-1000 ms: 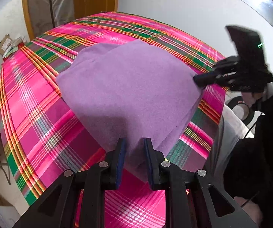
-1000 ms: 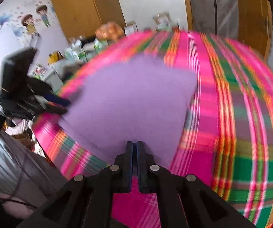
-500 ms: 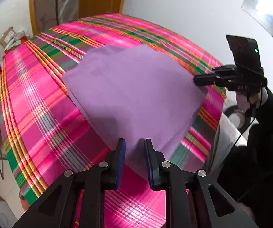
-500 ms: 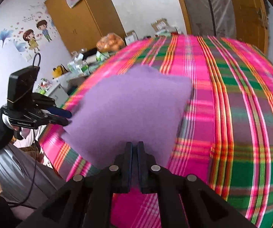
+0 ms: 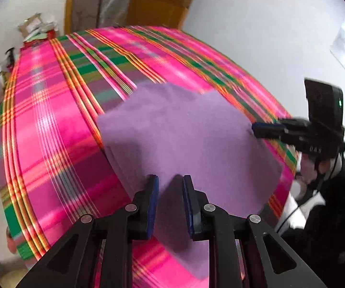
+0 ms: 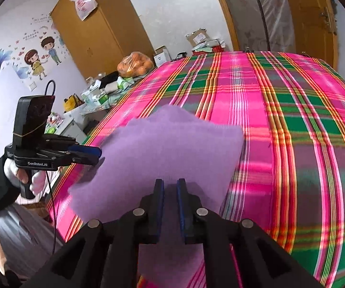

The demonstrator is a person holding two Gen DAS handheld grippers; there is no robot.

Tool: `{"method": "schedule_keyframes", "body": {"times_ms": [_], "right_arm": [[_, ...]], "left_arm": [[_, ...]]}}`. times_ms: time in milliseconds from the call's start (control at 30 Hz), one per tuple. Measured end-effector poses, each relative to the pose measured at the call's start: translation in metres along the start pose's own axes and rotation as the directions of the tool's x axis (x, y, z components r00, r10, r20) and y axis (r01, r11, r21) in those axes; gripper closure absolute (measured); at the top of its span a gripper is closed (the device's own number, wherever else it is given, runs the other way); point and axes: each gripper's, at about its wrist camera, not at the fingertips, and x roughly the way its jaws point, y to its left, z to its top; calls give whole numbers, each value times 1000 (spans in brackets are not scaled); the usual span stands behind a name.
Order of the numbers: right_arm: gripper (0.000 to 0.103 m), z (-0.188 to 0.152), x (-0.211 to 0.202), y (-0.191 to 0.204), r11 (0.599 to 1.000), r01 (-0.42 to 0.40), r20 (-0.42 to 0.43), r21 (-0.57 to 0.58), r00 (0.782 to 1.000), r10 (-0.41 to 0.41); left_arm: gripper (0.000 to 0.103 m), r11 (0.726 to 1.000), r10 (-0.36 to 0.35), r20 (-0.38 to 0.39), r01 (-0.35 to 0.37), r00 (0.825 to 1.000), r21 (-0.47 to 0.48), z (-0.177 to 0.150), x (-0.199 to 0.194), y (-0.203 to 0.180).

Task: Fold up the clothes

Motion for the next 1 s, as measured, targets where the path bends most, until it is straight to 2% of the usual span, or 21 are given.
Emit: {"method": "schedule_keyframes", "body": {"times_ms": [100, 167, 267, 433, 533, 667, 733, 833, 933, 1000], "right_arm": [[92, 16, 12, 0, 1000, -7, 4, 9, 1000, 7], [91, 23, 17, -1, 1000, -12, 4, -8, 1000, 12], [89, 33, 31, 0, 1000, 1, -40, -24, 999, -2], [89, 51, 49, 8, 999, -22, -61, -49, 998, 19], [89, 58, 68, 8, 998, -15, -97, -62, 995, 9], [94, 59, 72, -24, 998, -49, -83, 43, 995, 53], [97, 58, 68, -40, 994, -38, -64, 98, 997, 44], [97, 55, 62, -59, 985, -9, -40, 171, 999, 16], [97, 50, 55, -66, 977, -20, -21, 211, 999, 25], [93, 47, 46, -64, 978, -11, -8, 207, 1000, 13]], "left_arm": [[82, 999, 27, 24, -26, 999, -38, 12, 5, 11], [82, 998, 20, 12, -19, 1000, -53, 17, 10, 15], [82, 997, 8, -5, -9, 1000, -75, 23, 17, 21], [82, 997, 7, 48, -3, 999, -77, 38, 12, 21], [82, 995, 24, -2, -24, 1000, -94, 40, 26, 26], [82, 992, 11, -6, -12, 1000, -129, 37, 29, 36], [82, 990, 3, 0, -2, 1000, -141, 35, 29, 39], [82, 991, 17, 3, -16, 1000, -133, 36, 31, 37], [82, 992, 35, 4, -34, 999, -124, 36, 33, 32], [82, 991, 44, 3, -43, 999, -125, 40, 31, 31]]}}
